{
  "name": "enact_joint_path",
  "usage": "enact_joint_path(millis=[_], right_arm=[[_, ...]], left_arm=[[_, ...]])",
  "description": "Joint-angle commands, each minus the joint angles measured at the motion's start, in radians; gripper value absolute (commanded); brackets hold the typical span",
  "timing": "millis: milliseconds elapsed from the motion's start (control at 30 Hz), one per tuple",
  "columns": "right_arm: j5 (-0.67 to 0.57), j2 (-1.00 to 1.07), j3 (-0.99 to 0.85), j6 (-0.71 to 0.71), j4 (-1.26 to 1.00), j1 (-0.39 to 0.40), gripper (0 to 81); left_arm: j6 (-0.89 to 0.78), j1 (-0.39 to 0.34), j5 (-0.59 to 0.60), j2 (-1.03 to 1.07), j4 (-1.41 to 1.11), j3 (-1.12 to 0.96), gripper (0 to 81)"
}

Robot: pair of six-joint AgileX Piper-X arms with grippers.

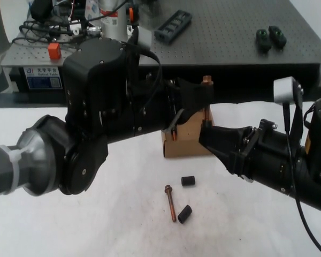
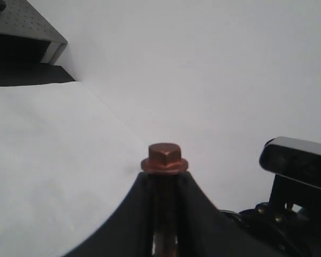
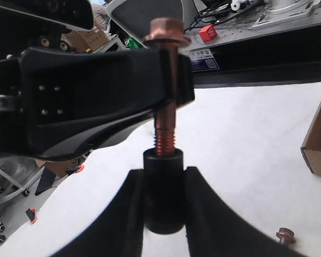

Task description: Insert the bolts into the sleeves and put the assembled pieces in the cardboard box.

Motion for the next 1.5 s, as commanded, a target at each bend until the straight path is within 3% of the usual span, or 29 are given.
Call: enact_joint_path(millis=[0, 100, 167, 233, 433, 600, 933, 1167, 1300, 1400, 1467], right_arm=[[0.004, -0.014, -0.011, -0.03, -0.034, -0.005, 2.7], [0.047, -0.014, -0.011, -0.063, -0.034, -0.01, 2.7], [0.066, -0.01, -0.011, -0.089, -0.034, -0.029, 2.7], [0.092, 0.006, -0.013, -0.108, -0.034, -0.057, 2.7], [0.071, 0.147, -0.097, -0.195, -0.049, -0.142, 2.7], [0.107, 0.267, -0.166, -0.26, -0.221, -0.15, 2.7], [0.189, 0.672, -0.658, -0.29, 0.349, -0.159, 2.7], [0.3, 0.969, -1.067, -0.399, 0.754, -0.148, 2.7], [0.302, 1.07, -1.201, -0.399, 0.898, -0.148, 0.8], [0.295, 1.115, -1.259, -0.399, 0.977, -0.148, 9.6], [0.295, 1.121, -1.266, -0.426, 0.993, -0.148, 23.7]], left_arm=[[0.02, 0.0, 0.016, -0.011, 0.049, -0.002, 5.0], [0.057, 0.0, 0.016, -0.011, 0.101, -0.002, 28.1], [0.082, 0.0, -0.01, -0.011, 0.125, -0.002, 49.3], [0.081, 0.0, -0.059, -0.011, 0.148, -0.002, 57.3], [0.132, 0.011, -0.067, -0.011, 0.215, -0.002, 49.1], [0.152, 0.013, -0.061, -0.011, 0.215, -0.002, 49.2], [0.267, 0.015, -0.095, -0.011, 0.406, -0.002, 49.2], [0.402, 0.015, -0.134, -0.011, 0.625, -0.002, 49.2], [0.427, 0.015, -0.146, -0.011, 0.713, -0.002, 49.2], [0.432, 0.015, -0.158, -0.011, 0.744, -0.002, 49.2], [0.432, 0.015, -0.158, -0.011, 0.764, -0.002, 49.2]])
